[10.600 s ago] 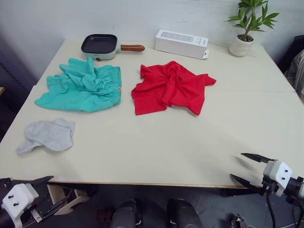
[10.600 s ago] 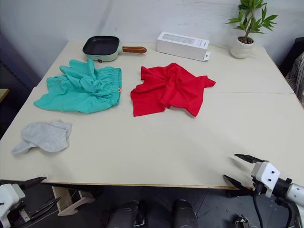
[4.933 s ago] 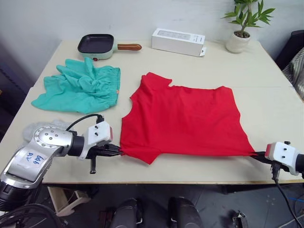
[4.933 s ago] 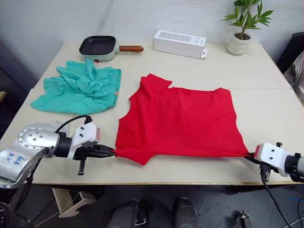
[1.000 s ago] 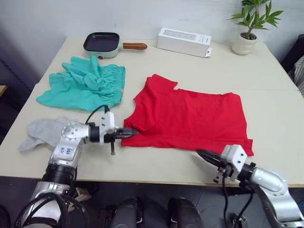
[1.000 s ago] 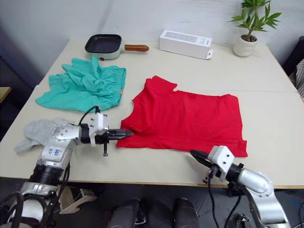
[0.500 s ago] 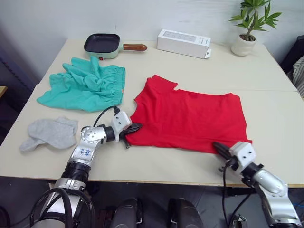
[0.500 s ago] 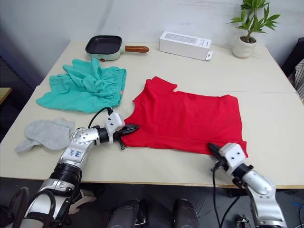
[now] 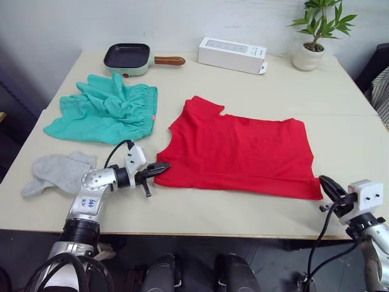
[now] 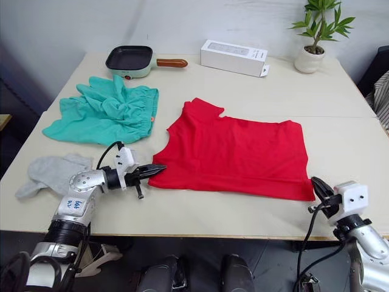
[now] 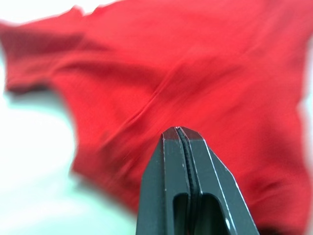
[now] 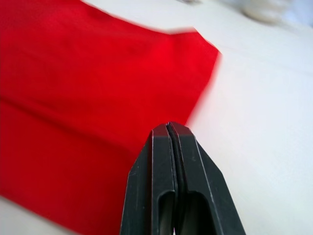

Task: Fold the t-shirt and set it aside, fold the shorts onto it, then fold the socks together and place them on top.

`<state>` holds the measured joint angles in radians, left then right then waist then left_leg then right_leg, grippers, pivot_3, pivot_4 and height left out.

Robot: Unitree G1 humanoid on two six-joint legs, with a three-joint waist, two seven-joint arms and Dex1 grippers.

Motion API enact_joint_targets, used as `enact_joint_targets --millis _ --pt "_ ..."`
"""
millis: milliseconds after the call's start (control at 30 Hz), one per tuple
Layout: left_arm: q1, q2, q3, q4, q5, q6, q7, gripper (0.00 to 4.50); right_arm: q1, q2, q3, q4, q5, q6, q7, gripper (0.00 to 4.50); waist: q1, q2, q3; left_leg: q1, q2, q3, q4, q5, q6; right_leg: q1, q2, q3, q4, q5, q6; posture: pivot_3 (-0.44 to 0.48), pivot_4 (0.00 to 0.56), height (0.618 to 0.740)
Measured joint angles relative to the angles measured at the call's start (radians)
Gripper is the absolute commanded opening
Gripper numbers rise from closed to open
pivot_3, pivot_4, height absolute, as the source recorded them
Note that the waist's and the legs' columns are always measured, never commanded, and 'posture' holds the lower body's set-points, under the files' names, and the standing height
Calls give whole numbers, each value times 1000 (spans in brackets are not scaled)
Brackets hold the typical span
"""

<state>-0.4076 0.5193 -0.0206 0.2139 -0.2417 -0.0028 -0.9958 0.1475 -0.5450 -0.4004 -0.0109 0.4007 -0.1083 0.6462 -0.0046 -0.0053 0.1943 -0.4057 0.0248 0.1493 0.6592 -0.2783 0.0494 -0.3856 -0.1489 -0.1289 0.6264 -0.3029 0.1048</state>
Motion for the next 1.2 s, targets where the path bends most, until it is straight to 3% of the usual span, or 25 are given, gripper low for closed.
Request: enact_joint_targets --millis 133,300,467,633,700,800,900,1033,1200 --pt "52 -2 -36 -133 13 44 22 8 24 37 134 -154 -31 29 11 0 1 0 0 1 0 0 -1 0 0 0 0 0 -1 0 0 0 150 740" --pt "145 -12 -80 -164 83 75 107 8 34 70 224 -142 -128 44 -36 0 2 0 0 0 -1 1 -1 0 0 0 0 0 -1 0 0 0 150 740" --pt "192 34 -48 -195 89 80 148 8 30 19 111 -7 -140 30 -65 0 3 2 -2 1 -1 1 -4 0 1 0 0 1 -3 0 0 0 150 740" --pt "228 90 32 -196 37 101 131 8 35 -98 -50 123 -76 7 12 0 -3 3 -2 2 0 2 -10 1 1 -2 1 1 -3 -2 -3 0 150 740" --pt "244 114 61 -208 -28 135 79 379 29 -136 -90 132 -34 15 54 0 -4 3 -2 1 1 3 -11 4 1 -5 2 0 -1 -2 -4 0 150 740" --pt "251 175 88 -269 -108 204 2 1006 28 -213 -125 125 35 58 156 474 -1 3 -2 1 2 3 -11 7 0 -6 3 0 0 -3 -5 0 150 740" --pt "228 248 89 -315 -103 199 -48 1879 96 -328 -107 83 23 32 327 1421 8 3 -2 1 2 3 -11 4 -1 -5 3 -1 -1 -3 -5 0 150 740" --pt "215 262 51 -332 -67 145 -80 3085 108 -379 -72 93 -40 -42 424 2761 6 3 -2 1 1 4 -11 5 -2 -4 2 -1 -4 -3 -5 0 150 740" --pt "187 229 -35 -257 58 22 -54 3085 62 -419 0 158 -129 -132 478 2761 5 2 -1 1 1 5 -11 5 -3 -5 2 -1 -4 -3 -5 0 150 740"
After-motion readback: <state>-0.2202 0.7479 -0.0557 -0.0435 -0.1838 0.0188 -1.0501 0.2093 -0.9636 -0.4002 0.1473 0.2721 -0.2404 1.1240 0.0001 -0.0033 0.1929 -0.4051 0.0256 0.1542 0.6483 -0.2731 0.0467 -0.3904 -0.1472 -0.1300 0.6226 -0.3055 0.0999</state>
